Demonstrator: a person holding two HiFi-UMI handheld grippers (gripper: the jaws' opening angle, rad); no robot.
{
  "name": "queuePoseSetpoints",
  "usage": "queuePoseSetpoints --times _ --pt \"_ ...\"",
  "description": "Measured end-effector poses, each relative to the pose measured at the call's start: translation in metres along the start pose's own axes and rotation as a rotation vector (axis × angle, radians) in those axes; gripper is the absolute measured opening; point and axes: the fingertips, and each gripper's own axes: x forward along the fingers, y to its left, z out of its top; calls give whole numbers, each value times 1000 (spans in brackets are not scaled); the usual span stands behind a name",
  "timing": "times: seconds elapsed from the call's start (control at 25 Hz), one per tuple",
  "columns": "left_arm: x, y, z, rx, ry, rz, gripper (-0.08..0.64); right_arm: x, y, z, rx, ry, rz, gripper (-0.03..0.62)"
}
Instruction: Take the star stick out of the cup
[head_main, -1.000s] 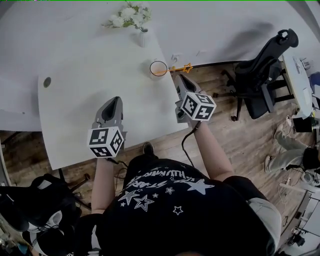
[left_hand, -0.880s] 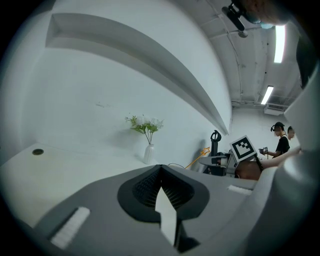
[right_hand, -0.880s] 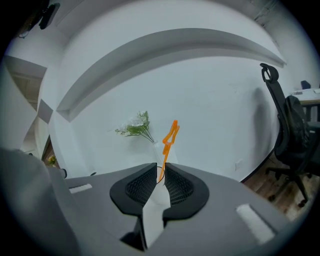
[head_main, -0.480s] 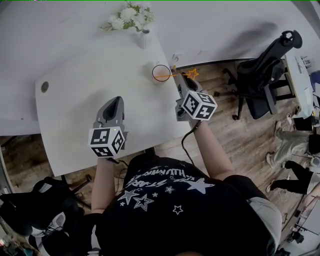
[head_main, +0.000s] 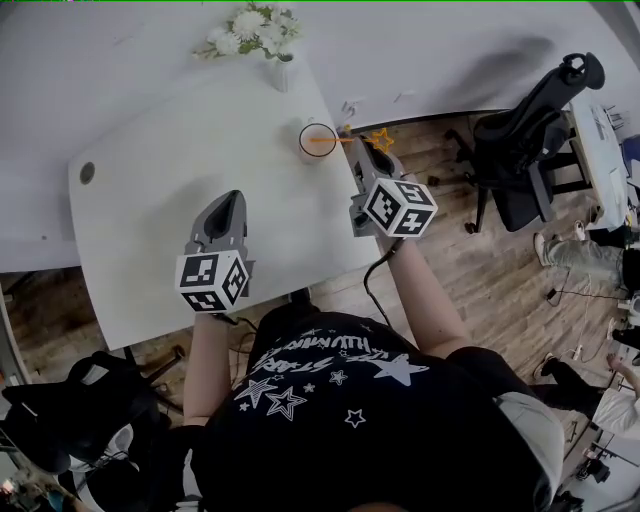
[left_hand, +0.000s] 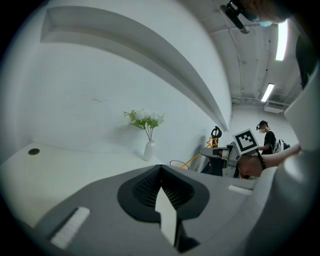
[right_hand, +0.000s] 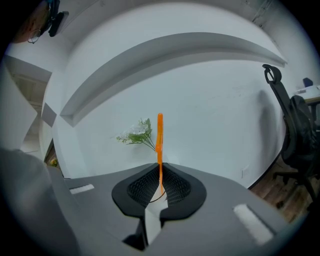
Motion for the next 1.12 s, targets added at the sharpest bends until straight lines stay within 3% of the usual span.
queuePoseSetpoints --times 0.16,0.36,0.68,1.12 --pt "-15 -8 -7 6 -10 14 3 -14 2 4 -1 -25 16 32" --pt "-24 -8 10 10 -35 35 3 -18 13 30 0 -67 46 32" --pt "-55 -47 17 42 -69 51 3 -68 16 59 -4 -148 76 32" --pt "-110 -107 8 69 -98 60 3 -148 21 52 -9 -142 117 32"
